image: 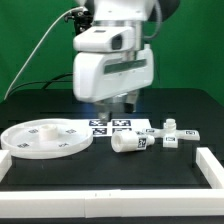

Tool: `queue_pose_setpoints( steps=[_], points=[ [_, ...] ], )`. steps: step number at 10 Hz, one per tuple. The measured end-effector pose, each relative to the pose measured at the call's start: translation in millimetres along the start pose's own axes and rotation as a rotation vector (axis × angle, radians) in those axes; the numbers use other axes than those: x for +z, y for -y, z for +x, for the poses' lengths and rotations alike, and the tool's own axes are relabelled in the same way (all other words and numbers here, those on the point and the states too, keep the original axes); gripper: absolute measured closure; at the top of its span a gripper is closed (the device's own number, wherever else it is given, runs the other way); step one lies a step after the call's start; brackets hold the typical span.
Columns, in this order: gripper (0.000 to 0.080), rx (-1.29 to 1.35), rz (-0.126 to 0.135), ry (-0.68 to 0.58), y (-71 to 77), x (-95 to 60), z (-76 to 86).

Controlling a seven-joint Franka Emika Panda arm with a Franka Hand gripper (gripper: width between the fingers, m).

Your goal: Assemble round table

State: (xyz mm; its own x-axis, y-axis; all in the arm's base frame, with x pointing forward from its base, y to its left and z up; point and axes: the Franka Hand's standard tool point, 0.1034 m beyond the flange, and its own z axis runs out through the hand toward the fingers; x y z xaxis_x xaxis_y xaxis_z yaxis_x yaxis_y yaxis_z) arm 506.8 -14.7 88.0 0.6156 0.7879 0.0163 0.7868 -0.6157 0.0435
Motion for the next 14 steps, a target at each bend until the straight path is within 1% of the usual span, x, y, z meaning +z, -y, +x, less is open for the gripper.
queue_pose_setpoints(
  steps=[2, 3, 4, 5, 6, 7, 9, 11, 12, 13, 14],
  points=[
    [0.0150, -0.002, 0.002, 0.001, 0.7, 0.7, -0.3],
    [0.0150, 0.007, 0.003, -0.001, 1.2, 1.6, -3.1],
    [0.0150, 0.047, 0.013, -0.001, 5.9, 7.2, -20.9],
    [0.0150, 0.035, 0.018, 0.011, 6.5, 7.7, -49.4],
    [0.0150, 0.041, 0.016, 0.016, 4.5, 9.9, -80.5],
    [0.0150, 0.059, 0.022, 0.021, 5.6, 17.1, -102.7],
    [0.0150, 0.059, 0.023, 0.021, 6.4, 15.8, -96.1],
    [0.0150, 0.061, 0.024, 0.022, 6.5, 16.4, -97.1],
    [0.0150, 0.034, 0.031, 0.019, 5.5, 19.0, -106.1],
    [0.0150, 0.061, 0.042, 0.024, 0.0, 28.0, -139.6],
    [0.0150, 0.081, 0.045, 0.034, 2.5, 41.9, -166.5]
  ],
)
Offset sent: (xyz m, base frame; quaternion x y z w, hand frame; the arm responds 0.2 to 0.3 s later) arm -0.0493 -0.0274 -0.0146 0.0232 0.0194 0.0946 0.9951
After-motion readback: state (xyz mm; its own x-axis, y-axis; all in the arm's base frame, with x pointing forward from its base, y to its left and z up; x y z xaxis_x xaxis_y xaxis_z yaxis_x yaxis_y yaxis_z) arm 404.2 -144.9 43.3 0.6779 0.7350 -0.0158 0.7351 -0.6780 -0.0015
